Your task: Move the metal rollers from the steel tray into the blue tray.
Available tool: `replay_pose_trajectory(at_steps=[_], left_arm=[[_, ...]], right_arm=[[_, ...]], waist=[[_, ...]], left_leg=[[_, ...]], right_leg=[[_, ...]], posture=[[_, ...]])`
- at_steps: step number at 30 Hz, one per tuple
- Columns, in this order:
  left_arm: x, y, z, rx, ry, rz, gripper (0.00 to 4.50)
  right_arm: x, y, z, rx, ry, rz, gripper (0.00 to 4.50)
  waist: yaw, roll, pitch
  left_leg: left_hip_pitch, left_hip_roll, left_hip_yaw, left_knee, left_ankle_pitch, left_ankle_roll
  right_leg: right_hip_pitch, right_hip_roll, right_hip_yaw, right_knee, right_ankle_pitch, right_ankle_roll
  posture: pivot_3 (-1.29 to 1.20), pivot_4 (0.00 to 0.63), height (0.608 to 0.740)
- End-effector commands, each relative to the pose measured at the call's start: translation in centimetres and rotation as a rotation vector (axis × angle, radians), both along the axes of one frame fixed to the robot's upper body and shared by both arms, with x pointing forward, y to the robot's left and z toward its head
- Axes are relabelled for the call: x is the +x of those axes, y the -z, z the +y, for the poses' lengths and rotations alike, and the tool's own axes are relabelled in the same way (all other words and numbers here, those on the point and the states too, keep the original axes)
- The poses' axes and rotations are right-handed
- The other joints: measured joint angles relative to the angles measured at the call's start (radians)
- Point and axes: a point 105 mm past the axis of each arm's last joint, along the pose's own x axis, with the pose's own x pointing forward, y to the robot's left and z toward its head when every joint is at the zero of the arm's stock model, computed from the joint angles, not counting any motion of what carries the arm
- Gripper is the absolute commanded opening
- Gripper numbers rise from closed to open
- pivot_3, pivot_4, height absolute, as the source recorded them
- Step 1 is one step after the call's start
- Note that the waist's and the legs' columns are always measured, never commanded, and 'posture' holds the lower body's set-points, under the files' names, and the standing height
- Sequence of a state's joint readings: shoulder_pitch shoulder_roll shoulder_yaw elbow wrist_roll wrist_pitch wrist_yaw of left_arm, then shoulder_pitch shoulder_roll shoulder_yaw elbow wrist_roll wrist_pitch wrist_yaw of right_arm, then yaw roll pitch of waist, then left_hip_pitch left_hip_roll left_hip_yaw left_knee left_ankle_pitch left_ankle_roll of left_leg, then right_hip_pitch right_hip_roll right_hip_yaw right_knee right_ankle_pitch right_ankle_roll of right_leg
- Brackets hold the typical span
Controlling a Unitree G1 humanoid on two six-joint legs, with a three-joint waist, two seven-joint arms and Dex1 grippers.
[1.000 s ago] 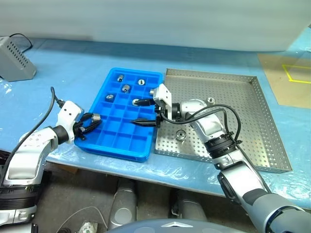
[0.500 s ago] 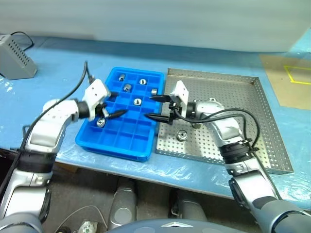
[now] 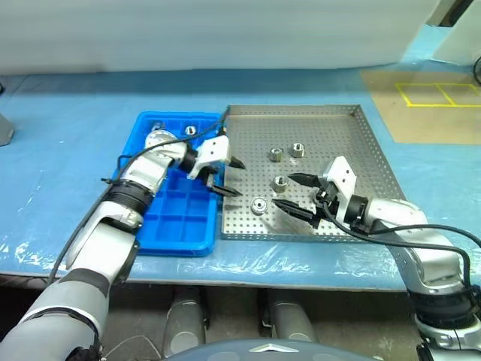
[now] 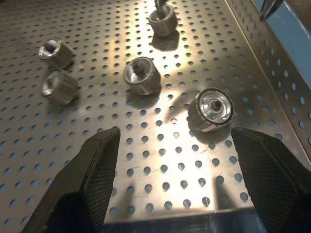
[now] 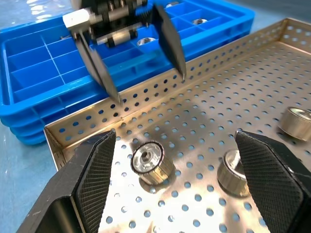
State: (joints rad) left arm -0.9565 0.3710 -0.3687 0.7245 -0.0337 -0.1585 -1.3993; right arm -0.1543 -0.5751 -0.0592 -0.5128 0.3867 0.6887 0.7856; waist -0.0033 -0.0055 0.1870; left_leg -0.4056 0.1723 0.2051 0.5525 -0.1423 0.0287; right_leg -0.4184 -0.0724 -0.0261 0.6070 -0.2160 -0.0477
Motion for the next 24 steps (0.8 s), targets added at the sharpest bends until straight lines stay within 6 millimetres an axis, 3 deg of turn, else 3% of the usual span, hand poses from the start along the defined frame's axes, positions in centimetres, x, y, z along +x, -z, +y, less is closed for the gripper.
replay_pose_trajectory(at_steps=[1, 6, 9, 16, 24], left_arm=[[0.6, -0.7, -1.9, 0.016, 0.035, -0.077, 3.84], [-0.2, 0.1, -3.4, 0.052, 0.127, -0.083, 3.84], [-0.2, 1.9, -3.8, 0.113, 0.126, -0.085, 3.84], [-0.5, 2.6, -3.0, 0.156, 0.171, -0.078, 3.84], [-0.7, 5.7, -2.6, 0.221, 0.111, -0.016, 3.84]], right_arm=[[-0.6, -1.3, -0.3, 0.023, 0.067, -0.057, 4.04], [-0.8, -0.8, -0.8, 0.026, 0.129, -0.054, 4.04], [-0.5, -0.7, -0.8, 0.032, 0.147, -0.055, 4.04], [-0.7, -0.3, -0.5, 0.039, 0.155, -0.052, 4.04], [0.0, 0.0, -0.5, 0.033, 0.176, -0.062, 4.04]], waist=[[-0.008, 0.0, 0.0], [-0.028, 0.0, 0.0], [-0.041, 0.0, 0.0], [-0.042, 0.0, 0.0], [-0.046, 0.002, -0.003]], left_leg=[[0.0, 0.0, 0.0, 0.001, 0.0, 0.0], [0.0, 0.0, 0.0, 0.01, -0.005, 0.007], [0.002, -0.001, 0.0, 0.012, -0.006, 0.008], [0.001, -0.001, 0.0, 0.013, -0.006, 0.01], [0.004, -0.001, 0.0, 0.014, -0.007, 0.01]], right_leg=[[0.001, 0.0, 0.0, 0.0, 0.0, 0.001], [0.006, -0.001, 0.001, -0.001, 0.001, 0.002], [0.009, -0.001, 0.0, -0.002, 0.001, 0.002], [0.009, -0.001, 0.0, -0.002, 0.001, 0.003], [0.012, -0.002, 0.0, -0.003, 0.001, 0.003]], posture=[[-0.52, 0.15, 0.74], [-0.55, 0.15, 0.74], [-0.57, 0.15, 0.74], [-0.57, 0.15, 0.74], [-0.58, 0.15, 0.74]])
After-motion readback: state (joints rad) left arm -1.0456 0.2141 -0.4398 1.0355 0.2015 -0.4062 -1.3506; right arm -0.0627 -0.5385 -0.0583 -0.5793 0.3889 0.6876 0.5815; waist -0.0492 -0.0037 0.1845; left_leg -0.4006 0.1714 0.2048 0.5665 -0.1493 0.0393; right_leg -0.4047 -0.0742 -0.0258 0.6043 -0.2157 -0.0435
